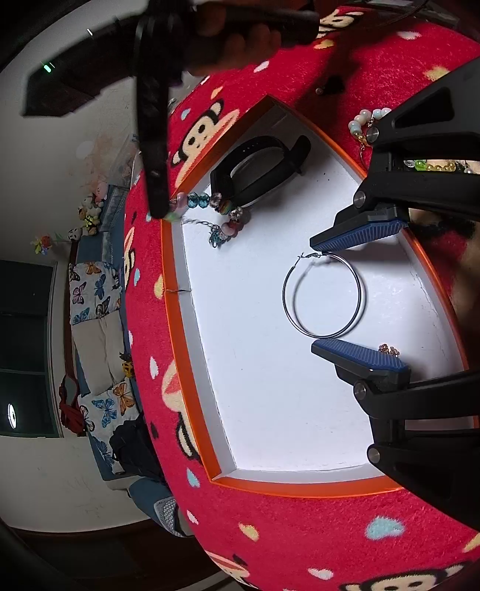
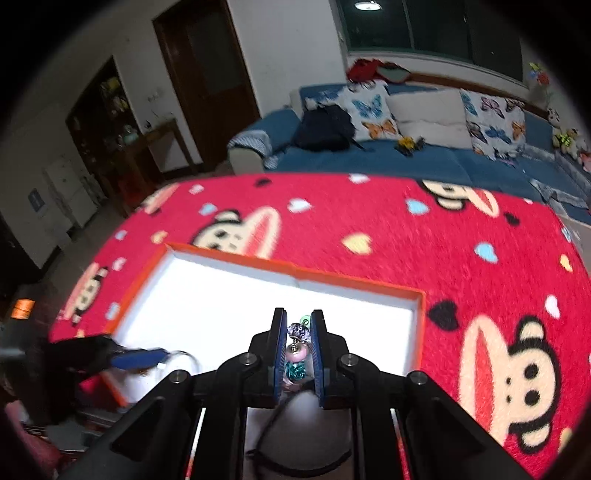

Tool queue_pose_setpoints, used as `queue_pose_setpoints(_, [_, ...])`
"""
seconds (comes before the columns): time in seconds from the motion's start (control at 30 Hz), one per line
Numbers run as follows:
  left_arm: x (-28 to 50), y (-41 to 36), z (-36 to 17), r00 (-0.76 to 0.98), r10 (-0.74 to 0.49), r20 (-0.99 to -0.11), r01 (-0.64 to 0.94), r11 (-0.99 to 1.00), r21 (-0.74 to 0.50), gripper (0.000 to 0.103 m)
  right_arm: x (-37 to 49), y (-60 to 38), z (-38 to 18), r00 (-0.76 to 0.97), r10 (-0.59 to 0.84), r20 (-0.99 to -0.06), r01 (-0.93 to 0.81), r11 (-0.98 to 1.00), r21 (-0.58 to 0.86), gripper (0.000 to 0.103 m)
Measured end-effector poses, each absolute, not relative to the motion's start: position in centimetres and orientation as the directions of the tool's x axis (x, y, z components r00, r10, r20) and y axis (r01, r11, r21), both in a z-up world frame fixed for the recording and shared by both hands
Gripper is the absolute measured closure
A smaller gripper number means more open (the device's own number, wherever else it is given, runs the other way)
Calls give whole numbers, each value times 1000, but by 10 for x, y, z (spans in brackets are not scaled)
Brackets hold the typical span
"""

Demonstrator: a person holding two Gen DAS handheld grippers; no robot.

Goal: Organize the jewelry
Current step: 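Release the charm bracelet by the watch band while the left tool drops the hoop in the box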

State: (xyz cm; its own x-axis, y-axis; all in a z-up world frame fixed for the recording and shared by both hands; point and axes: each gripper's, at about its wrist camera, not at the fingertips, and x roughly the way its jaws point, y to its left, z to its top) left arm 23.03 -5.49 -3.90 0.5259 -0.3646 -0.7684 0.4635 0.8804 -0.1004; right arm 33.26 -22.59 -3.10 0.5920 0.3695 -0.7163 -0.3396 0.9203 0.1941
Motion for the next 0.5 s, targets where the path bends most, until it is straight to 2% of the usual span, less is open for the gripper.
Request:
queue_pose_setpoints(0.43, [232,-52,-37,514,-372,-773,456,882,-121,47,348,-243,-56,532,340,-776,-278,935,219,88])
queue_pose_setpoints(0.5, [229,-52,-34,521,-369,-770,460,881,-111,47,345,-243,-54,534,337,-775,-286,935,209,85])
